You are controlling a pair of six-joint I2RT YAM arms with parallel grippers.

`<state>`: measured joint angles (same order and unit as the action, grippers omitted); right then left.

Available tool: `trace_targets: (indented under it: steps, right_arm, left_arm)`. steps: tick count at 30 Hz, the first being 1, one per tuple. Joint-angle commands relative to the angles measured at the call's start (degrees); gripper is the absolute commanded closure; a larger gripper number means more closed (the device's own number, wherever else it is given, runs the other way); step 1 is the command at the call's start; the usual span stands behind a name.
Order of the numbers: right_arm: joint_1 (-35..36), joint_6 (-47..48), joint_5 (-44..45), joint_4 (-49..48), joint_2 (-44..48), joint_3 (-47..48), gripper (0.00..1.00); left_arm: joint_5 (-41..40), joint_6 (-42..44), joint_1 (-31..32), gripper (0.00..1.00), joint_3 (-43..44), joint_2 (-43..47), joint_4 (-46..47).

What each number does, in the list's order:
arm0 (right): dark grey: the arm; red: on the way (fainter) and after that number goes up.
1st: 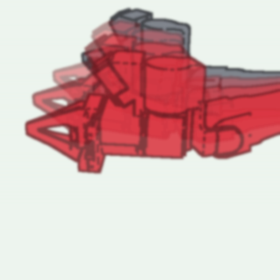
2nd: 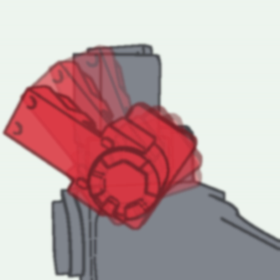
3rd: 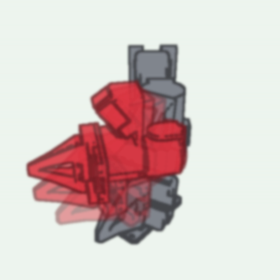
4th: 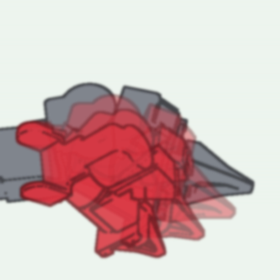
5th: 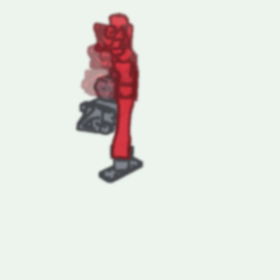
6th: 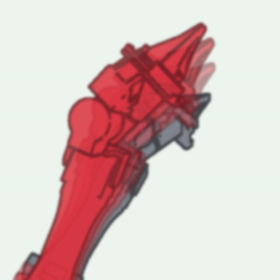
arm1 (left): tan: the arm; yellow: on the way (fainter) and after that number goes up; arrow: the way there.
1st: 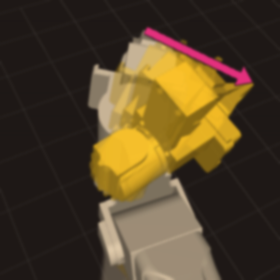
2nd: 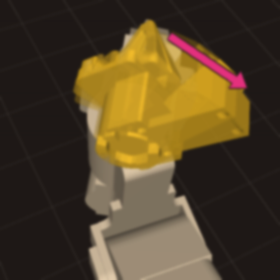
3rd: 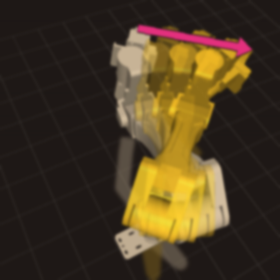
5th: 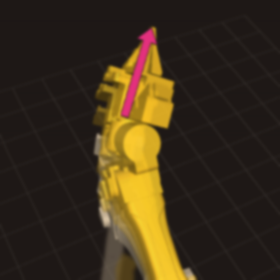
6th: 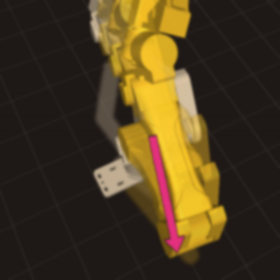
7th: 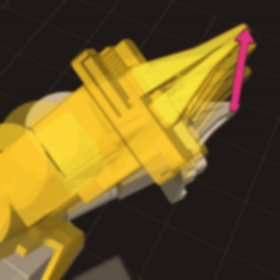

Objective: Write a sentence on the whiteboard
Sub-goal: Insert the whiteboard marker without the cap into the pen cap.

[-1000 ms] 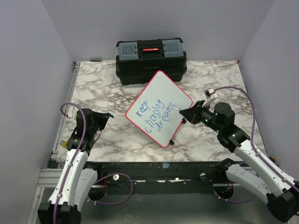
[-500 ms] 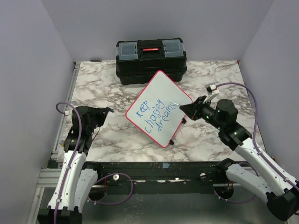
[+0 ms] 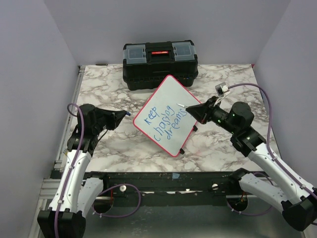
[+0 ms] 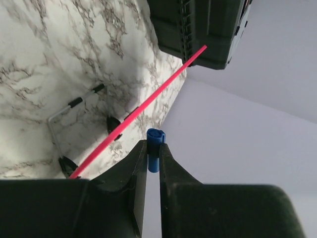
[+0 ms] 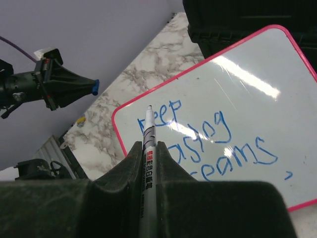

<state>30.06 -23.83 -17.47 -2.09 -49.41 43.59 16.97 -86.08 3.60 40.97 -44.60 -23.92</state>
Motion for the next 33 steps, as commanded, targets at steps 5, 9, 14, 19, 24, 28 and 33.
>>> trace_targets:
  steps: [5,9,14,19,24,28,33]
  right_arm:
    - [8.11,6.78,1.75,-5.76,-5.75,6.86,0.99]
    - [16.99,12.47,9.55,-5.82,-11.00,11.10,0.99]
    - [19.12,12.48,9.78,-10.37,-15.69,12.95,0.99]
    - [20.22,12.76,9.93,-11.75,-18.84,14.61,1.00]
    - [21.01,12.75,10.57,-11.89,-21.13,15.89,1.00]
    - [21.70,12.51,10.79,-12.23,-22.50,16.17,0.99]
    - [22.68,12.36,11.42,-12.03,-23.88,16.70,0.99]
  left_arm:
    - [2.06,-11.92,4.67,1.00,3.25,0.25,-0.02]
    - [0.83,-13.43,7.31,1.00,6.52,-1.83,-1.64]
    - [4.27,-14.55,8.42,1.00,8.44,-4.63,0.32]
    - [3.83,-16.44,8.89,1.00,8.52,-5.06,0.90]
    - [4.34,-17.07,8.89,1.00,7.57,-5.14,3.06]
    - [5.06,-17.52,8.89,1.00,7.07,-5.57,4.37]
    - [5.33,-17.71,8.89,1.00,6.80,-5.87,5.03]
